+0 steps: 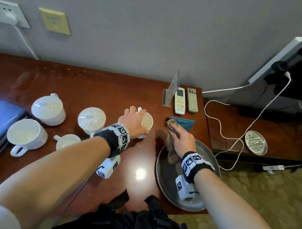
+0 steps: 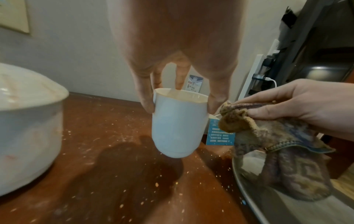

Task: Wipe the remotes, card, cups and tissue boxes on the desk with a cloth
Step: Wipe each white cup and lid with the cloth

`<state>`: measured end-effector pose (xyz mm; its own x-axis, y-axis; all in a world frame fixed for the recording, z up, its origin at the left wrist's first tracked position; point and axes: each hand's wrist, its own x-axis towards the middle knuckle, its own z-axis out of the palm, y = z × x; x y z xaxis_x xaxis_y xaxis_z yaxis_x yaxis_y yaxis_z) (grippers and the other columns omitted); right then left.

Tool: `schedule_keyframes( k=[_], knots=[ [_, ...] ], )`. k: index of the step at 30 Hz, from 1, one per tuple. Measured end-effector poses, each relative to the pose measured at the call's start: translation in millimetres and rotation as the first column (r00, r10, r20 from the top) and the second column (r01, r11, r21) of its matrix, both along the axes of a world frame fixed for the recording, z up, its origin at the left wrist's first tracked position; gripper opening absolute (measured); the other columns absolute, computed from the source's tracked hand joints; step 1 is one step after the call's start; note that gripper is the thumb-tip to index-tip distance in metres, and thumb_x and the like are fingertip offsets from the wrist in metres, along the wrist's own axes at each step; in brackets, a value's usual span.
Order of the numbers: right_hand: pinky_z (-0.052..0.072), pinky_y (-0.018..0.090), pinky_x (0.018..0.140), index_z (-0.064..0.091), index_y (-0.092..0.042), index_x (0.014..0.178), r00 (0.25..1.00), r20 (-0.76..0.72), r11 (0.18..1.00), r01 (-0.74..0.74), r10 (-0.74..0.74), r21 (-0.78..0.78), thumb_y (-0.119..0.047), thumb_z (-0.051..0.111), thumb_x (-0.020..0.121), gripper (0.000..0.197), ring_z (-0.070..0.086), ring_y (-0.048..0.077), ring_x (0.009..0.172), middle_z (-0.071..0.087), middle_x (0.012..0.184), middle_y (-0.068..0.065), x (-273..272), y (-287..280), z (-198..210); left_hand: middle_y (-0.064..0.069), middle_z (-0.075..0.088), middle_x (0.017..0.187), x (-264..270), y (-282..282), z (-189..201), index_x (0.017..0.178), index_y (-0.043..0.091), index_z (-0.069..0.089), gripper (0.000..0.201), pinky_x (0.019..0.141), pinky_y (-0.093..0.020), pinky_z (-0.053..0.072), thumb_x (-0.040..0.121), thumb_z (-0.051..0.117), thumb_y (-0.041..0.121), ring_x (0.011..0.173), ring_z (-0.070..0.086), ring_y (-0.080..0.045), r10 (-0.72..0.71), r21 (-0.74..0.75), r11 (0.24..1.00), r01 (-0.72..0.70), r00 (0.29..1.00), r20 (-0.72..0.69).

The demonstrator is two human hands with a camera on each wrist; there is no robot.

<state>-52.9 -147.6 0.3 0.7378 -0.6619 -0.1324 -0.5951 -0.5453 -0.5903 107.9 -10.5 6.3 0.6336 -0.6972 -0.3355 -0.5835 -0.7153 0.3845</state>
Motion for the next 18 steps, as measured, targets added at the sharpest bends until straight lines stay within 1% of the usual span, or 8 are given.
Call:
schedule_keyframes(
  k=[4,8,12,18],
  knots=[
    [0.035,0.032,0.110,0.058,-0.029,0.135,0.999,-0.032,0.999,0.008,-0.009,-0.031,-0.021,0.056,0.098,0.038,0.050,0.021,0.130,0.056,0.141,-0.002,2,-35,-8,-0.011,0.032,0.146,3,-34,-11,0.154,0.029,0.026,0.084,0.095,-0.045,0.049,0.084,0.070,0.046,0.131,0.033,-0.031,0.036,-0.012,0.999,-0.036,0.999,0.008],
    [0.033,0.033,0.110,0.055,-0.033,0.137,0.996,-0.085,0.999,-0.032,0.030,-0.029,-0.024,0.053,0.099,0.039,0.050,0.021,0.130,0.055,0.142,-0.003,3,-59,-17,-0.010,0.031,0.148,7,-62,-19,0.154,0.028,0.026,0.084,0.095,-0.044,0.046,0.084,0.071,0.044,0.131,0.032,-0.031,0.044,-0.013,0.999,-0.044,0.999,0.005],
    [0.035,0.034,0.111,0.055,-0.036,0.135,0.997,-0.059,0.999,-0.051,0.052,0.014,-0.025,0.055,0.099,0.039,0.051,0.021,0.129,0.056,0.141,-0.003,4,-75,-28,-0.009,0.031,0.148,5,-82,-27,0.153,0.027,0.028,0.082,0.094,-0.044,0.046,0.085,0.071,0.043,0.131,0.032,-0.031,0.034,-0.013,0.999,-0.034,0.999,0.001],
    [0.038,0.039,0.111,0.058,-0.036,0.133,0.999,-0.008,0.996,-0.043,0.044,0.081,-0.026,0.058,0.097,0.038,0.053,0.021,0.128,0.056,0.141,-0.003,4,-79,-41,-0.008,0.030,0.150,4,-97,-34,0.151,0.026,0.030,0.079,0.095,-0.045,0.047,0.086,0.072,0.040,0.132,0.030,-0.030,-0.008,-0.031,0.999,0.009,1.000,0.015]
  ],
)
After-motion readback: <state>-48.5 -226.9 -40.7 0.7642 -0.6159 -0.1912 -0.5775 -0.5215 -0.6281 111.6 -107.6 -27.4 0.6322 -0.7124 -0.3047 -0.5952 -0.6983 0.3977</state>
